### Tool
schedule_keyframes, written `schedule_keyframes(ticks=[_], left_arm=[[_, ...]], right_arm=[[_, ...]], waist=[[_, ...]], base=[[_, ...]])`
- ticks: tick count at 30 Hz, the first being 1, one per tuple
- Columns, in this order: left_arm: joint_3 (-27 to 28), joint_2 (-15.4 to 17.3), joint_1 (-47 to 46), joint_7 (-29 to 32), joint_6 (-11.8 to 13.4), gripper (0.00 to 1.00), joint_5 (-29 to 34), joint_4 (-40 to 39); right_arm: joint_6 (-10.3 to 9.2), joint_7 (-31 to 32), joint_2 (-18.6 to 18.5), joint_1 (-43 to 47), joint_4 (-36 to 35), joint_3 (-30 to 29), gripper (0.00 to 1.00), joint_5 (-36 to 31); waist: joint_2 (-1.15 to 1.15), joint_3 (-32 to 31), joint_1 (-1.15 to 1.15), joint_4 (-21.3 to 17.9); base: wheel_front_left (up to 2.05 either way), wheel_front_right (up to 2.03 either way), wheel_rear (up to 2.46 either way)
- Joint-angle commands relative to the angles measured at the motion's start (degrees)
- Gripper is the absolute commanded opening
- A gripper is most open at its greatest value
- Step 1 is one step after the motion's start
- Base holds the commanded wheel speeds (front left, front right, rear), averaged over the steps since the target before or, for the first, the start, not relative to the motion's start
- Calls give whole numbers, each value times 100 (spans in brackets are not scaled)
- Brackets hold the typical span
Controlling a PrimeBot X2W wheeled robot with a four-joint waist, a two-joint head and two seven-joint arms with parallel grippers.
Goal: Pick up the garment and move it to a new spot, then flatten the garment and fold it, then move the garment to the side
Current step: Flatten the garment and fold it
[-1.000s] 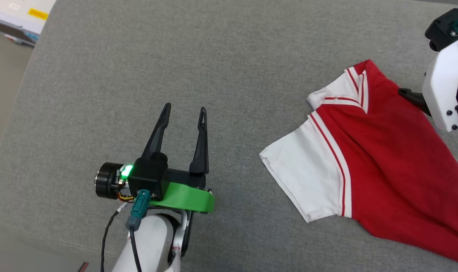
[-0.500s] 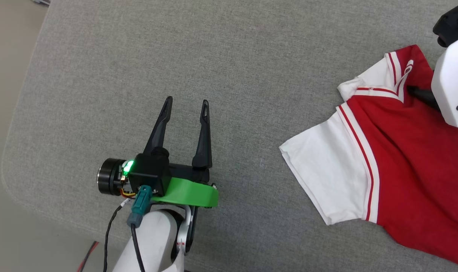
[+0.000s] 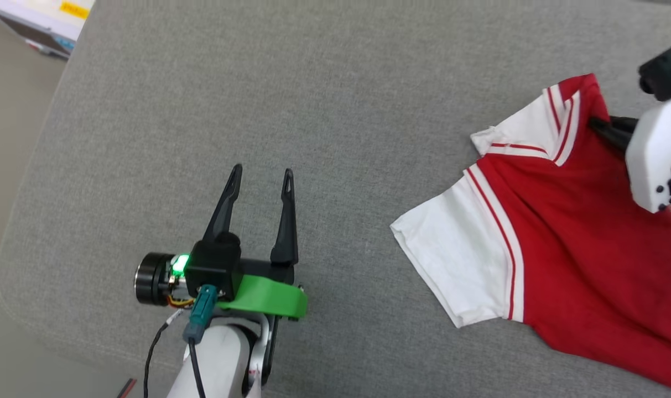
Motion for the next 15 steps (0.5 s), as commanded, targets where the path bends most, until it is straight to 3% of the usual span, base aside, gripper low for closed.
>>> schedule_keyframes(ticks=[1,8,15], left_arm=[[57,-15,123,-34,-35,100,51,20],[232,-15,500,-34,-127,100,143,47],[319,-15,755,-34,-182,100,204,37]], right_arm=[[-1,-220,-124,197,-78,-147,0,34],[-1,-1063,-472,1409,-234,-1174,0,130],[-1,-1658,-348,2964,-160,-2787,0,152]], waist=[[0,-411,0,-279],[0,-868,0,-607],[0,-1151,0,-920]], base=[[0,0,0],[0,0,0],[0,0,0]])
